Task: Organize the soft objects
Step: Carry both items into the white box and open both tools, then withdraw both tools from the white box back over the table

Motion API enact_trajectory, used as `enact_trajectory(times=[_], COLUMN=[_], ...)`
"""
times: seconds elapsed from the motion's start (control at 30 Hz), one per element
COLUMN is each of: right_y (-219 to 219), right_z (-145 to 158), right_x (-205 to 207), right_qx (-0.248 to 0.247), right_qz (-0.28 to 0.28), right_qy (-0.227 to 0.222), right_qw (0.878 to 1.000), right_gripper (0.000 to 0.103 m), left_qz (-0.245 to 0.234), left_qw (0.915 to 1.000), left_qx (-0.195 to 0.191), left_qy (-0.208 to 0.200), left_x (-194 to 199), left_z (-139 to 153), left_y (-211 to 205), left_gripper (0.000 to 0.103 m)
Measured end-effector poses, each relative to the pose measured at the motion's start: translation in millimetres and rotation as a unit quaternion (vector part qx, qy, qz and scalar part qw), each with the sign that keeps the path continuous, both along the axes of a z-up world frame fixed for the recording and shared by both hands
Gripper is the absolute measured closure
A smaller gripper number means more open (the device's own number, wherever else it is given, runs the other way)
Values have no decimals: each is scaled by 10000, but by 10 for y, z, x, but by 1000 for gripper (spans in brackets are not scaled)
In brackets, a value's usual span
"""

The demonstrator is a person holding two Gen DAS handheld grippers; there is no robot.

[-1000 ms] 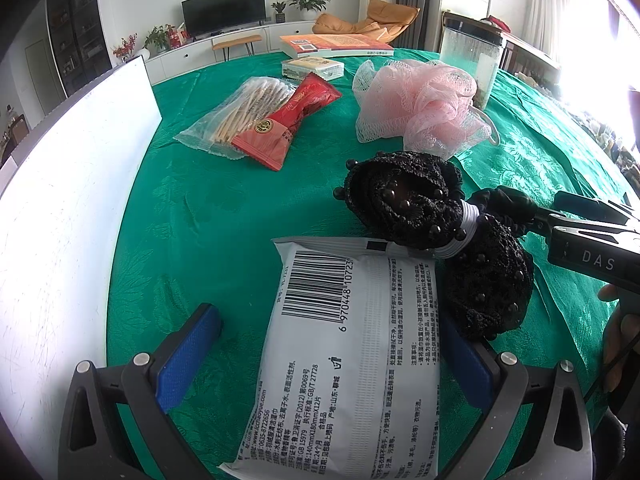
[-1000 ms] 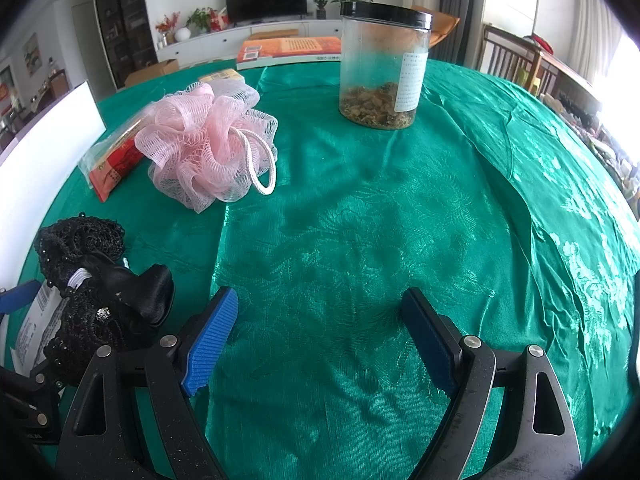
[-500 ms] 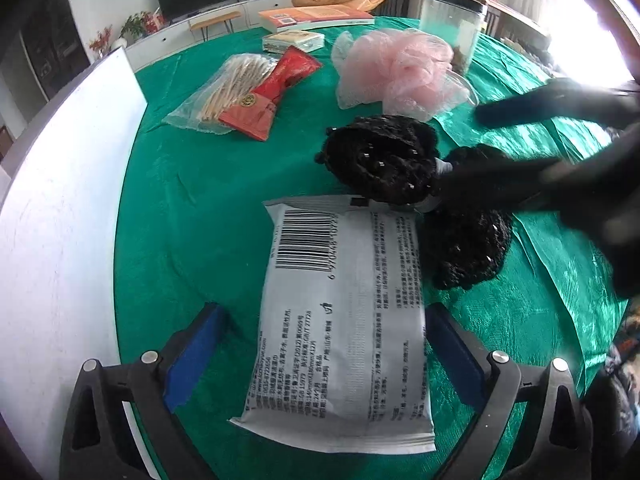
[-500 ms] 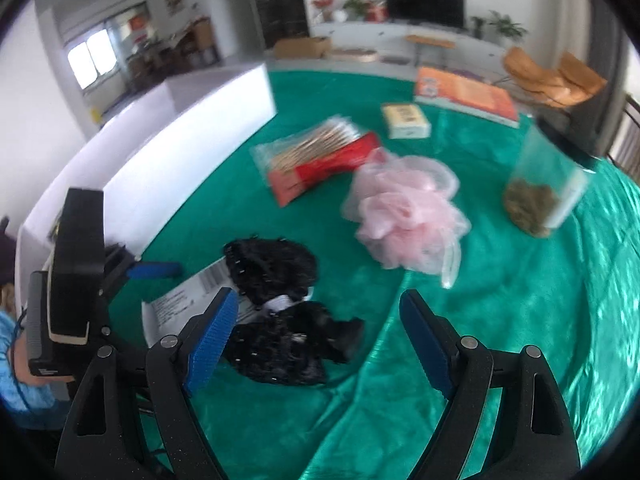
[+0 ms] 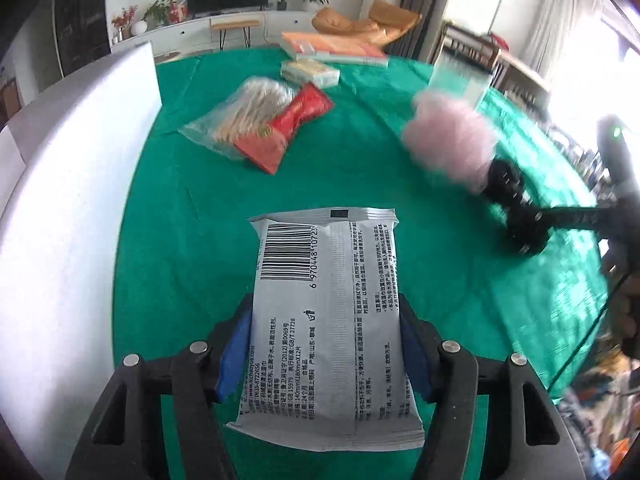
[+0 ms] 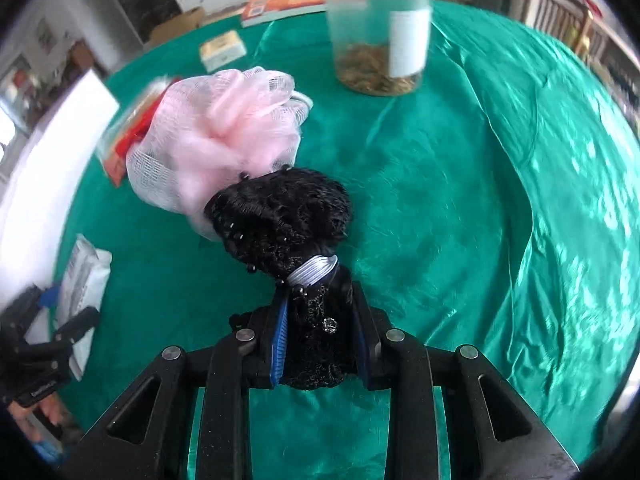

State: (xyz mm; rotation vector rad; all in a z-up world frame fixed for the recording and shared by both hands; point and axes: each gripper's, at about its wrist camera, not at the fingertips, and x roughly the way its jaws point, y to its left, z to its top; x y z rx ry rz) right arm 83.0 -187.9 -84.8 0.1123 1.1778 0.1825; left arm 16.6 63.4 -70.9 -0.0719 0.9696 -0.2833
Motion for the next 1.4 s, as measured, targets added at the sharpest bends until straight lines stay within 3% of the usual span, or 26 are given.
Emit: enact_trajectory(times=[0.13,0.23,0.33,0.47,0.5,0.53,0.57,0.6,0.63,0.67,0.7,0.77,0.9,1.0,1.07,1.17,1.23,1.3,1.4], right_y=[-14,65,385,1382,1699,1981,2302,2535,2760,2953,3080,3125,2786,2308,1910,1442,1247,1151,1027], right_z=[300,599,915,1229,1289,1330,1366,1383,1396,1387,1378,1379,1196,760,454,148,97,52,-23], right_x=[-131,-243,-334,-431,-472,-510,-558,-596,-661,-693,-728,-804,-953,-938,-933,-1011,-1080,-1134,-1006], right_qx=[627,1185,1969,2758,2905,3021,3151,3249,3349,3438,3420,3129,1405,367,-40,-427,-613,-830,-875], right_qz=[-313,-454,-116,923,1210,1452,1745,1965,2198,2412,2525,2622,2288,1692,1214,669,487,365,234], right_qy=[-337,-568,-606,-443,-371,-302,-213,-146,-55,44,72,-156,-1118,-1129,-936,-760,-809,-905,-1019], right_qw=[9970,9903,9785,9557,9485,9417,9327,9250,9162,9075,9051,9128,9568,9784,9882,9939,9936,9918,9907], right_gripper=[74,74,74,74,74,73,69,59,38,28,26,26,26,26,26,26,26,26,26], left_qz=[193,358,793,1775,2053,2262,2504,2726,2830,2943,3049,3094,2599,1897,1299,434,168,52,312], left_qw=[9974,9948,9908,9776,9726,9682,9622,9563,9533,9502,9474,9468,9623,9772,9862,9961,9985,9993,9991], left_qx=[-631,-715,-400,181,324,453,609,709,721,724,722,589,-27,-433,-589,-473,-320,-315,-228], left_qy=[-287,-638,-1021,-1112,-1040,-972,-880,-787,-768,-724,-657,-659,-807,-853,-842,-607,-408,-175,153], left_x=[-169,-350,-570,-821,-863,-894,-919,-948,-985,-1020,-1044,-1076,-1065,-936,-853,-693,-559,-392,-119], left_z=[446,836,1149,1292,1267,1237,1193,1140,1103,1056,1021,959,946,977,988,848,709,468,110], left_y=[283,621,1094,1791,1961,2080,2213,2348,2420,2489,2534,2535,2189,1695,1286,597,293,71,-10], left_gripper=[38,38,38,36,35,25,9,4,2,2,2,2,2,2,2,2,2,2,2])
